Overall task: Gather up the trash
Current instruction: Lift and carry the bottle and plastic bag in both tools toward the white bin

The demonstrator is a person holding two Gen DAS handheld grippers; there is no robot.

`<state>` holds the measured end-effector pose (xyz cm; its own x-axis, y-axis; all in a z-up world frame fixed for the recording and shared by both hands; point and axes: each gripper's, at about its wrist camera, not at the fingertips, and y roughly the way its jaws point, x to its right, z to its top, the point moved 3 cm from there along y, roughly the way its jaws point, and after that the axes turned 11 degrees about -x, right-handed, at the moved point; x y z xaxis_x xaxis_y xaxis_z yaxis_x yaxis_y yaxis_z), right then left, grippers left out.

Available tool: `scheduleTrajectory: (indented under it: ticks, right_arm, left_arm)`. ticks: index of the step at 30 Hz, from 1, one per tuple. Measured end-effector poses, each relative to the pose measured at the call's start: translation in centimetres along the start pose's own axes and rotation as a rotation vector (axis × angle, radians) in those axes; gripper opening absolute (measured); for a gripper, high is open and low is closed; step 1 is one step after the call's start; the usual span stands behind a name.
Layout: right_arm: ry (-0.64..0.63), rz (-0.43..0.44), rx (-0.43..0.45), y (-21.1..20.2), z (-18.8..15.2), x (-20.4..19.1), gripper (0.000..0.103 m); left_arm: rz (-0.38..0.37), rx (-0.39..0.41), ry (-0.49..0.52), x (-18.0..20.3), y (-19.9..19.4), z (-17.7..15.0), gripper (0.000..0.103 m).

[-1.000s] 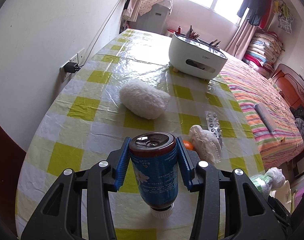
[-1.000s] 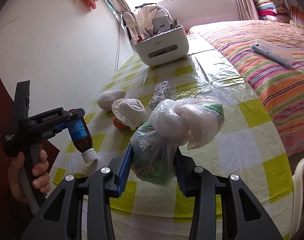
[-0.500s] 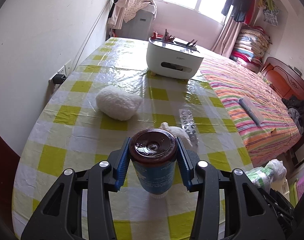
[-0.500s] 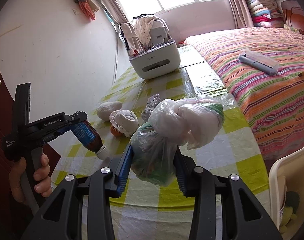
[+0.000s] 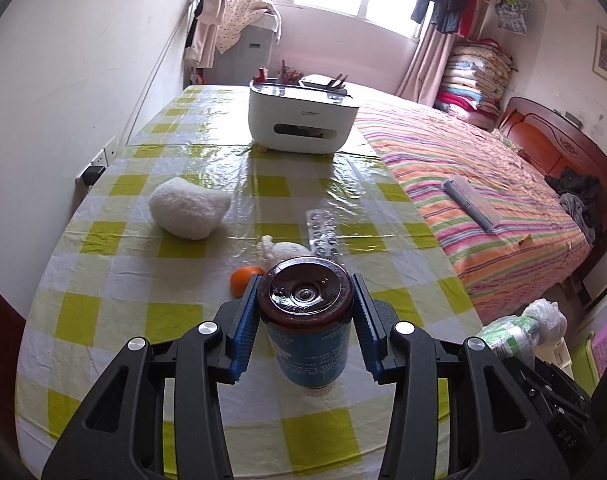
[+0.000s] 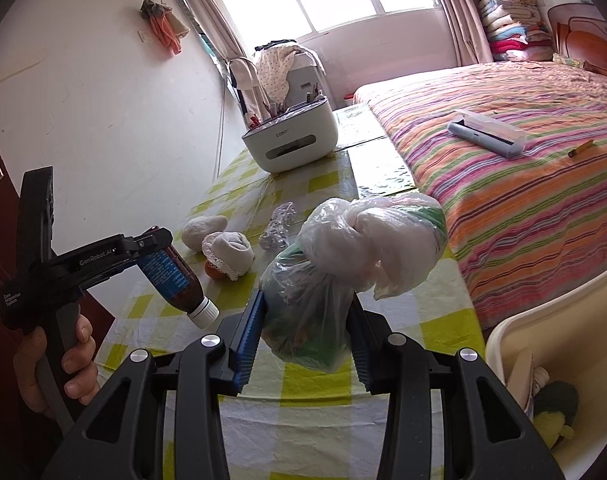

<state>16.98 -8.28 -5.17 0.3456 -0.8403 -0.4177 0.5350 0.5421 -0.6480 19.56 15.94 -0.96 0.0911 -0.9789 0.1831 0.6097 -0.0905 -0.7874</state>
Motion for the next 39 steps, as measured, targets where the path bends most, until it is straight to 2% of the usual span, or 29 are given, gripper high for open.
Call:
scheduleTrajectory:
  ticks: [10, 39]
  right_arm:
    - [0.016, -0.025, 0.019, -1.9, -0.3, 2.4, 0.039]
    - [0.095, -0.069, 0.071, -6.0, -1.5, 7.5, 0.039]
  left_arm:
    - [-0.037, -0.002, 0.086, 4.2, -0.5, -1.4, 0.043]
    - [-0.140, -0.023, 0.242, 14.3, -0.8, -4.1, 0.043]
